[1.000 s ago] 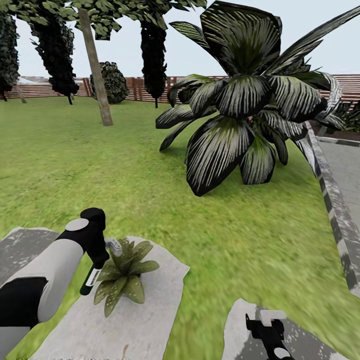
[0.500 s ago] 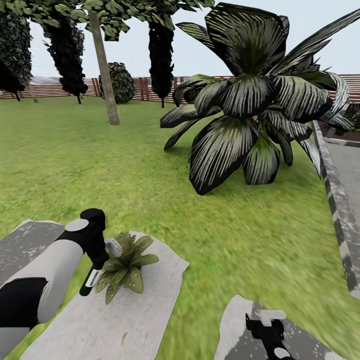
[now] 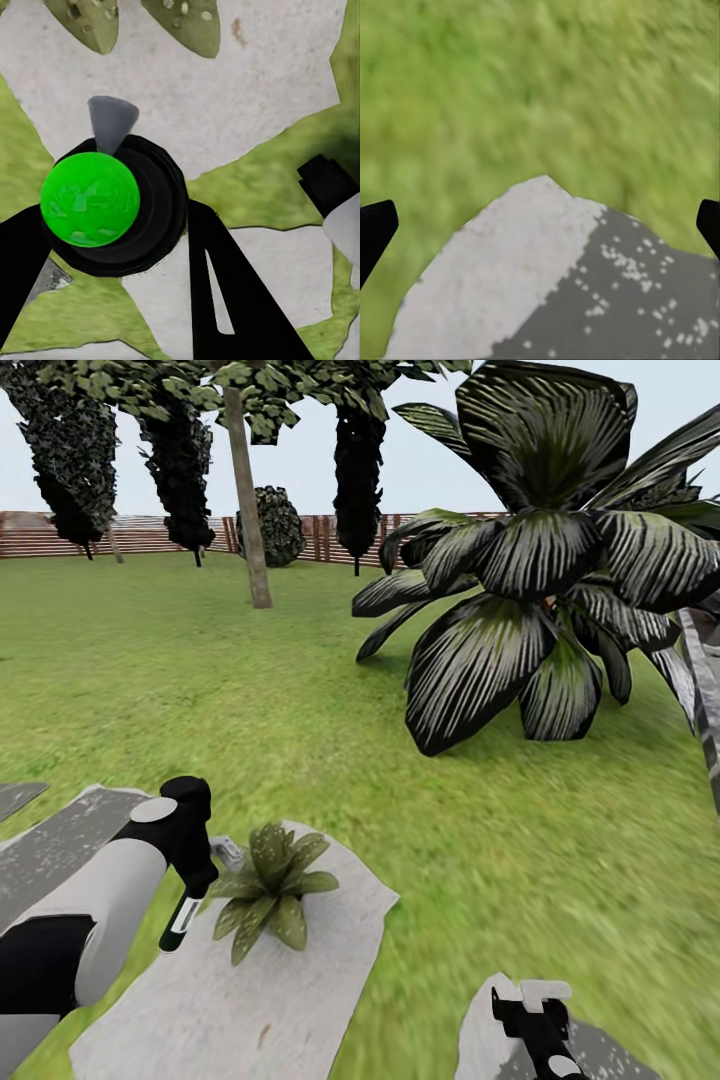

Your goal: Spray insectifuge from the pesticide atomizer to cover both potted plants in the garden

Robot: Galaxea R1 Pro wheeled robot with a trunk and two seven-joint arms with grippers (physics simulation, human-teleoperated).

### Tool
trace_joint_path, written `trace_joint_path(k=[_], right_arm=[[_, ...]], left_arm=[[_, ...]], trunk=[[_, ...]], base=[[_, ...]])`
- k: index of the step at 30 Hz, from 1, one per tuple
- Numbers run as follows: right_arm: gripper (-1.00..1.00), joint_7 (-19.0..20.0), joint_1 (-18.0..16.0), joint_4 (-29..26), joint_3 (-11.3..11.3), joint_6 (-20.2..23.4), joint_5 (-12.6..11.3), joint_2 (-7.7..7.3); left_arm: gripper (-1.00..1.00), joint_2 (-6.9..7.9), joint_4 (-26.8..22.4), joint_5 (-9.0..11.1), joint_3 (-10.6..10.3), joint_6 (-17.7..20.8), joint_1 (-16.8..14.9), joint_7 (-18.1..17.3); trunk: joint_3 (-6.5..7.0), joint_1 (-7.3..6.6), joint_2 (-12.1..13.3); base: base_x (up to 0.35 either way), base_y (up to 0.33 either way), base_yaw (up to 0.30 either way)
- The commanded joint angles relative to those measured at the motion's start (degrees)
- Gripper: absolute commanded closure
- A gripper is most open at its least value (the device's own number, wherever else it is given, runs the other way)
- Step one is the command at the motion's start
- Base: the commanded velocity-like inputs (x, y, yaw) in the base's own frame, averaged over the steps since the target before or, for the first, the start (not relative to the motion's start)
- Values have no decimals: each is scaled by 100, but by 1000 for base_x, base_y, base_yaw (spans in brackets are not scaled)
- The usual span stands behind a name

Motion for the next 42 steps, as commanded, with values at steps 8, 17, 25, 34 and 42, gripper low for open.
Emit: trace_joint_path(k=[8,17,25,34,42], right_arm=[[-100,-18,-2,1,50,-14,-50,-2],[-100,-18,-2,1,50,-14,-42,7],[-100,-18,-2,1,50,-14,-41,7],[-100,-16,-2,1,50,-13,-41,7],[-100,-17,-2,1,50,-6,-41,-8]], left_arm=[[100,7,-7,-39,-10,67,7,-51],[100,9,-6,-39,-14,88,15,-51],[100,9,-6,-39,-13,159,15,-51],[100,9,-7,-39,-1,180,23,-51],[100,30,-5,-31,-8,645,100,-51]], trunk=[[-5,2,-2],[-5,2,-2],[-5,2,-2],[-5,2,-2],[-5,2,-2]], base=[[265,-159,2],[-40,-250,195],[-250,-201,277],[-101,-229,278],[154,-145,97]])
